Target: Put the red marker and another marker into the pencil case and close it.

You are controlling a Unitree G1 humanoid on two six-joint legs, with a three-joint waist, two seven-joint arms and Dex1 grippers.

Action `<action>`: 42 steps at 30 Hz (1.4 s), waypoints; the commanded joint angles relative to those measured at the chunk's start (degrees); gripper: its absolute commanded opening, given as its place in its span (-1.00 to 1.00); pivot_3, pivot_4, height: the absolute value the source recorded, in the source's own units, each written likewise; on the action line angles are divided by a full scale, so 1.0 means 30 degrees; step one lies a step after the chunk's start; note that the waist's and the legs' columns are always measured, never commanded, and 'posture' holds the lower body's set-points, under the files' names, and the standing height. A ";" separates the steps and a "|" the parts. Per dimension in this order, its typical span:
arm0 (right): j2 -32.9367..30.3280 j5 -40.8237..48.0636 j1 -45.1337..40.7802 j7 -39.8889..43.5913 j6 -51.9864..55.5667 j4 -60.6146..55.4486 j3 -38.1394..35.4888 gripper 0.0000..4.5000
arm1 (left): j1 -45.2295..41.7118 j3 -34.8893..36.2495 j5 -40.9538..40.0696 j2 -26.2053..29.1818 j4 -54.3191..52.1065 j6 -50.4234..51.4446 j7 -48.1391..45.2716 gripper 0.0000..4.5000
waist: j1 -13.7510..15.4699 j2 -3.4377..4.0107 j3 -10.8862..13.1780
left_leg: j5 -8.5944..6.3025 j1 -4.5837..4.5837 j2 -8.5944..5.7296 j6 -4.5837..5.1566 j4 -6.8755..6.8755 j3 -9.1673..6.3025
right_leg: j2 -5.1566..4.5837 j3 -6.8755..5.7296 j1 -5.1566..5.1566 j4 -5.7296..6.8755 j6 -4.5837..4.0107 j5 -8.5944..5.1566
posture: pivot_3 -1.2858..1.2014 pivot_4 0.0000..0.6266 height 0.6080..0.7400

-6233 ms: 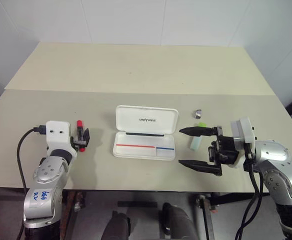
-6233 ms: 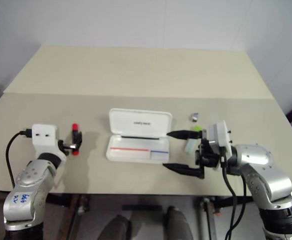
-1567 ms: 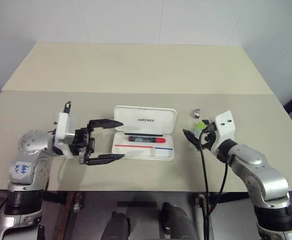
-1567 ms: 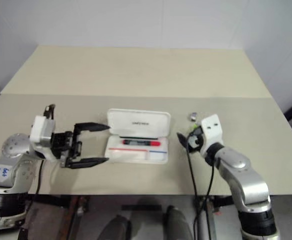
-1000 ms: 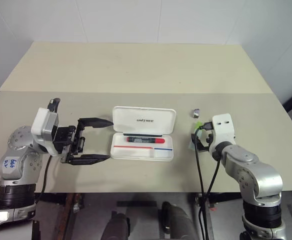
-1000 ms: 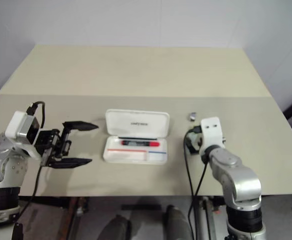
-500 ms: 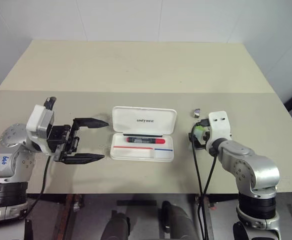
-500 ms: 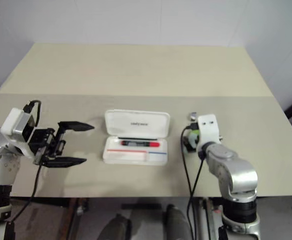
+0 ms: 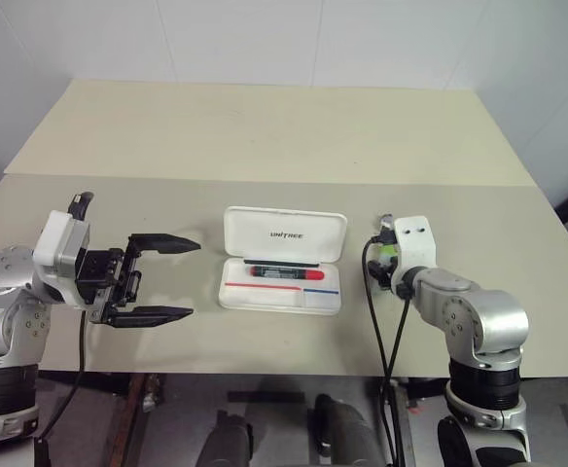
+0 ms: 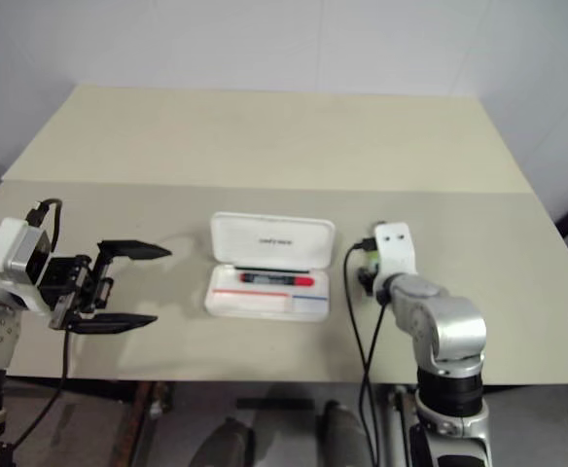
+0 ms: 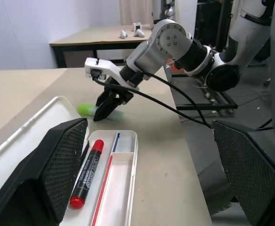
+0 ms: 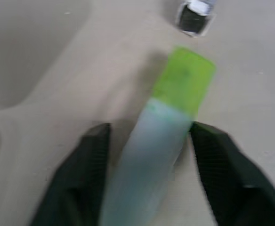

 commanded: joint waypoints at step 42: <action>-1.0963 1.1275 -0.6333 1.6370 -0.3497 -0.2282 0.3485 -0.52 | 0.4202 0.3094 -0.0528 -0.0155 -0.0575 -0.1243 -0.0431 1.00 | -0.0610 0.0096 0.0059 | 0.0004 -0.0322 0.0040 -0.0008 -0.0025 0.0050 | 0.0030 0.0004 -0.0391 0.0012 0.0058 0.0031 | 0.03 -0.52 1.00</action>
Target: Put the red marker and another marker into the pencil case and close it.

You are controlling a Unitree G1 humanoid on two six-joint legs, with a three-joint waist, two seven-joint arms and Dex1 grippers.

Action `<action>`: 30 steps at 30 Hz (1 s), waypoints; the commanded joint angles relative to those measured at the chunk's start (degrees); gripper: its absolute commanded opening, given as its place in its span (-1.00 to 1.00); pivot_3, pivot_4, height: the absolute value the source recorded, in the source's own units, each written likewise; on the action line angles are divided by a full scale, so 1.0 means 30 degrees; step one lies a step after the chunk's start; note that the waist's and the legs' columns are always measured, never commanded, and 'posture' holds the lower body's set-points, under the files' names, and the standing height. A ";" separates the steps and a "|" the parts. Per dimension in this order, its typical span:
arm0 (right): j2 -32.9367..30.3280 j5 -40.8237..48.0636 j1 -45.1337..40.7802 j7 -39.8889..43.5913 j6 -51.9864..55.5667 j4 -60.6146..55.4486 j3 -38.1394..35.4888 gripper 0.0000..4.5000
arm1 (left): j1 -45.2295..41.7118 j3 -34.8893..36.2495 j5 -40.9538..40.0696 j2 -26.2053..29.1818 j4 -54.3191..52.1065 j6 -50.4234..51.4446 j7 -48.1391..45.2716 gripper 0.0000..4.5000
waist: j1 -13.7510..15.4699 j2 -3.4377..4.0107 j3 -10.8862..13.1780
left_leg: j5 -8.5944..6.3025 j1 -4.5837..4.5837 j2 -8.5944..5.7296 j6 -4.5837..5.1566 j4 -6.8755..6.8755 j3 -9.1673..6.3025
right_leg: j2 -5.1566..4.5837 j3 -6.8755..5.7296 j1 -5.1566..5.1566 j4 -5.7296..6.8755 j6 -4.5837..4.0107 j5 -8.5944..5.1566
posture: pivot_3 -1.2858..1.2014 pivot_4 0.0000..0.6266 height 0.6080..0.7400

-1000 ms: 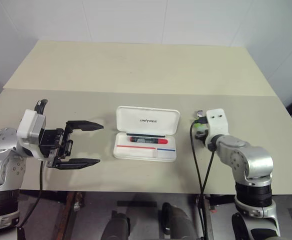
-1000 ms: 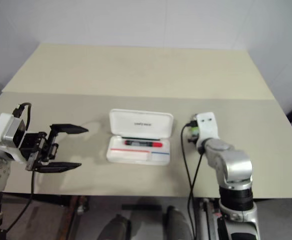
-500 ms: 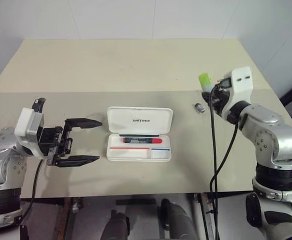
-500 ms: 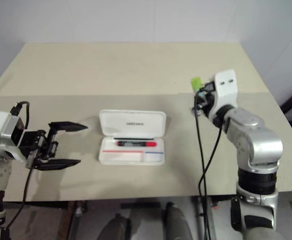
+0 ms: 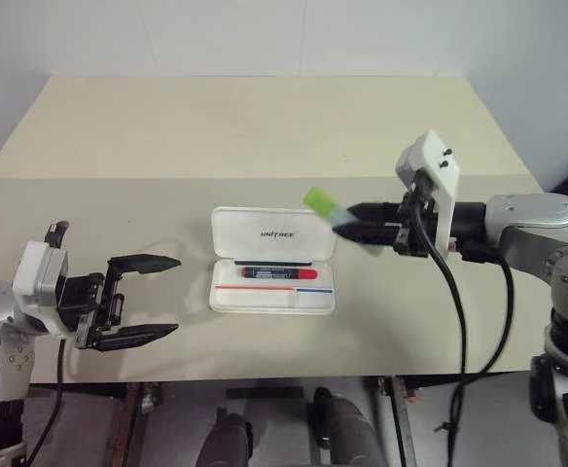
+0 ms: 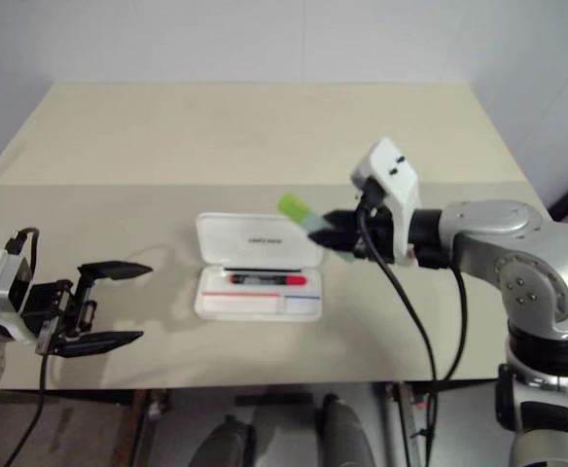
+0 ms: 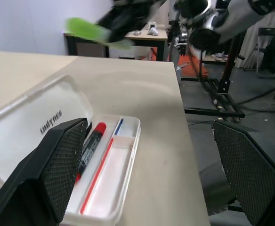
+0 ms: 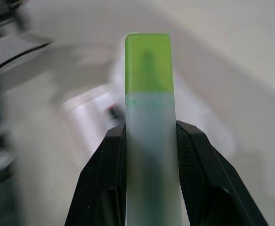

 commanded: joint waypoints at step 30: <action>0.6320 -1.2883 -0.2143 0.1705 -1.0838 0.4741 1.3373 -0.52 | 0.1753 0.1660 -0.0513 0.0276 0.0441 -0.2588 -0.0324 1.00 | -0.0093 -0.0014 -0.0009 | 0.0019 -0.0033 -0.0005 -0.0063 0.0038 0.0031 | -0.0013 0.0002 -0.0104 0.0132 -0.0028 -0.0011 | 0.03 -0.52 1.00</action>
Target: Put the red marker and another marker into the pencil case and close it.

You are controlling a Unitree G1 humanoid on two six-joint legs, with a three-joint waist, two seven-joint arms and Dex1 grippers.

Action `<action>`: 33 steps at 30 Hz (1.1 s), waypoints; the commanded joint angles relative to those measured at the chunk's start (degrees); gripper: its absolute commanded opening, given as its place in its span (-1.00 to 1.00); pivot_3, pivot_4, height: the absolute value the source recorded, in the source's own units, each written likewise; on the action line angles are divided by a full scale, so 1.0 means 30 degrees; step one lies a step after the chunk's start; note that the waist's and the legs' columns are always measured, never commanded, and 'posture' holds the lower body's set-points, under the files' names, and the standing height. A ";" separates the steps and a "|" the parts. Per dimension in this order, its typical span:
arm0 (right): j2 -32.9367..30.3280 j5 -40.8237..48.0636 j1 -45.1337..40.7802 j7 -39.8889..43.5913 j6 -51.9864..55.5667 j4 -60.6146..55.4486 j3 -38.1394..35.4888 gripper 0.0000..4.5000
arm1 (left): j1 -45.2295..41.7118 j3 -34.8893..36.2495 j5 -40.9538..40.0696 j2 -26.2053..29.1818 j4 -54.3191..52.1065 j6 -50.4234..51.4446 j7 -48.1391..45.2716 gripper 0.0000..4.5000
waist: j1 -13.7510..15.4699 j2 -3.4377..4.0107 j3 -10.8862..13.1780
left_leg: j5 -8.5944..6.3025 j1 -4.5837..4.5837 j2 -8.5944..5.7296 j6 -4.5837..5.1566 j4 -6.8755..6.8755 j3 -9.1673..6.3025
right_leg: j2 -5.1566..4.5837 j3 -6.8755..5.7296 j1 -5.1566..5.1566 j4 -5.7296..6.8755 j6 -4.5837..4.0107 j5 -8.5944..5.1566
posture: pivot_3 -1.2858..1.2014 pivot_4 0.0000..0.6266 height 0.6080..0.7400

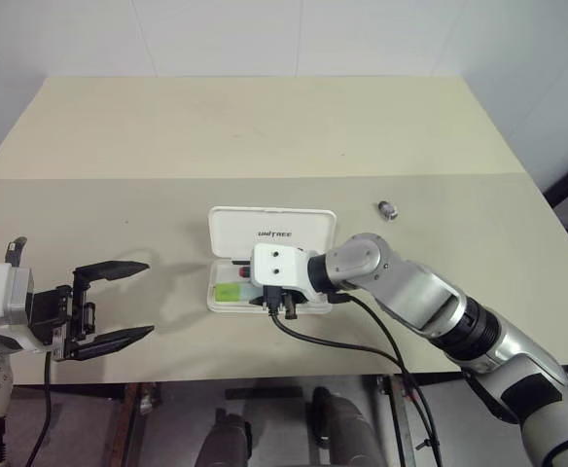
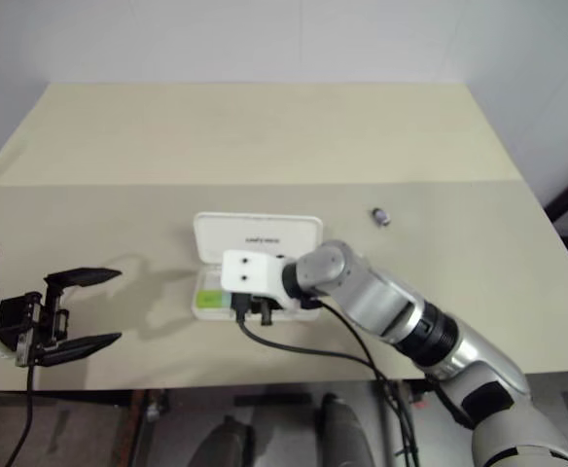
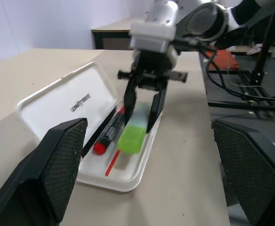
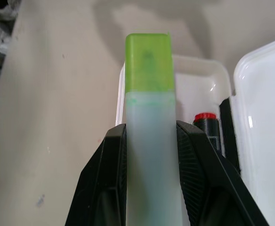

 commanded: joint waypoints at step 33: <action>0.1696 -0.2335 -0.0399 0.2646 -0.0953 0.1194 -0.0640 0.99 | 0.1004 0.0940 -0.0858 0.0183 -0.1514 0.0340 0.0502 1.00 | 0.0008 -0.0007 -0.0004 | 0.0035 -0.0007 0.0005 -0.0063 0.0042 0.0000 | 0.0002 0.0003 -0.0083 0.0162 -0.0054 -0.0028 | 0.03 -0.52 1.00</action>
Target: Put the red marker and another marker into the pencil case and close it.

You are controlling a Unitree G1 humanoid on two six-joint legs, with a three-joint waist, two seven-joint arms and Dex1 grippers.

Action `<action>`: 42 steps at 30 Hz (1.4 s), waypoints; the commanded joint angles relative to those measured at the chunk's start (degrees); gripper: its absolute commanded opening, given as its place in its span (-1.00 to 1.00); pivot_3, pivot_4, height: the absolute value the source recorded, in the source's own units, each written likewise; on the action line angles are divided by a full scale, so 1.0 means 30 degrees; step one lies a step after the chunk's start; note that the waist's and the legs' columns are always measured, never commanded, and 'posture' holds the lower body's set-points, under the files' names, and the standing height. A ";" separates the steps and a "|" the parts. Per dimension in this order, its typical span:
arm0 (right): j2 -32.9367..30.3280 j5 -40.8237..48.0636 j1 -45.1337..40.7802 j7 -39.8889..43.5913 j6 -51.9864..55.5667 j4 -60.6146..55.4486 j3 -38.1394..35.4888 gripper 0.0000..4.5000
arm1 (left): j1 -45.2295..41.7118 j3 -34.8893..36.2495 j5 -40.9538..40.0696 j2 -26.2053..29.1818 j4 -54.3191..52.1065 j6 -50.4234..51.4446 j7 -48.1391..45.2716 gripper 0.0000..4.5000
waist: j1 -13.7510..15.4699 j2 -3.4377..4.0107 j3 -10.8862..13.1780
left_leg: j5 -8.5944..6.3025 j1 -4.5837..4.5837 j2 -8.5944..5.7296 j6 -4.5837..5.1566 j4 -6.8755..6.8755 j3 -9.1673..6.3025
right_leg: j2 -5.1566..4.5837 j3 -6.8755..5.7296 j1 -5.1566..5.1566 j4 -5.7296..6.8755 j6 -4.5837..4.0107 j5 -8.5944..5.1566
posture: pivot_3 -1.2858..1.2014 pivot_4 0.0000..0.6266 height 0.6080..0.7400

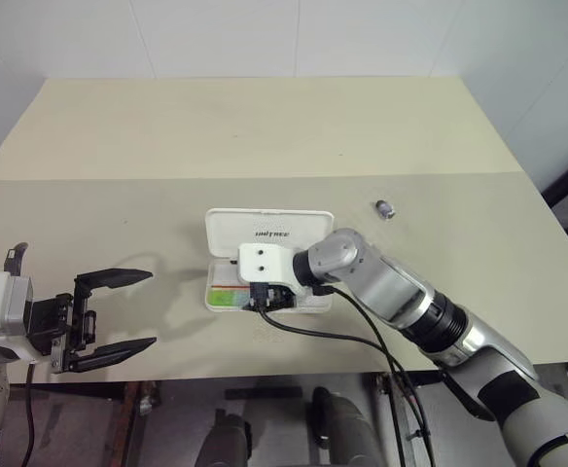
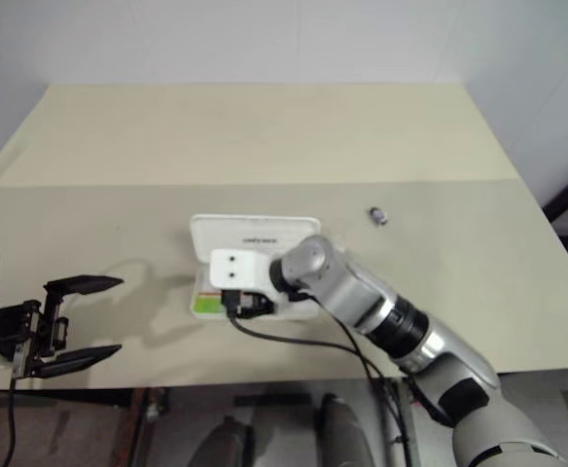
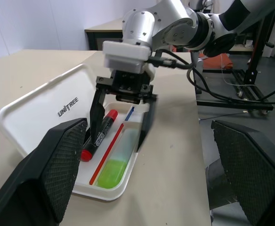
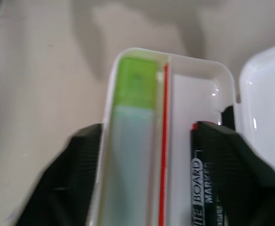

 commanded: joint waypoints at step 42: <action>-0.3959 -0.0075 0.0218 -0.6677 -0.1313 0.8375 -0.9609 0.99 | -0.9089 -0.2073 0.0230 -0.0183 0.4185 0.0257 0.0853 1.00 | 0.0053 -0.0003 0.0001 | -0.0007 0.0014 -0.0008 0.0015 0.0189 -0.0017 | 0.0017 0.0013 0.0152 -0.0036 0.0040 0.0070 | 0.03 -0.52 1.00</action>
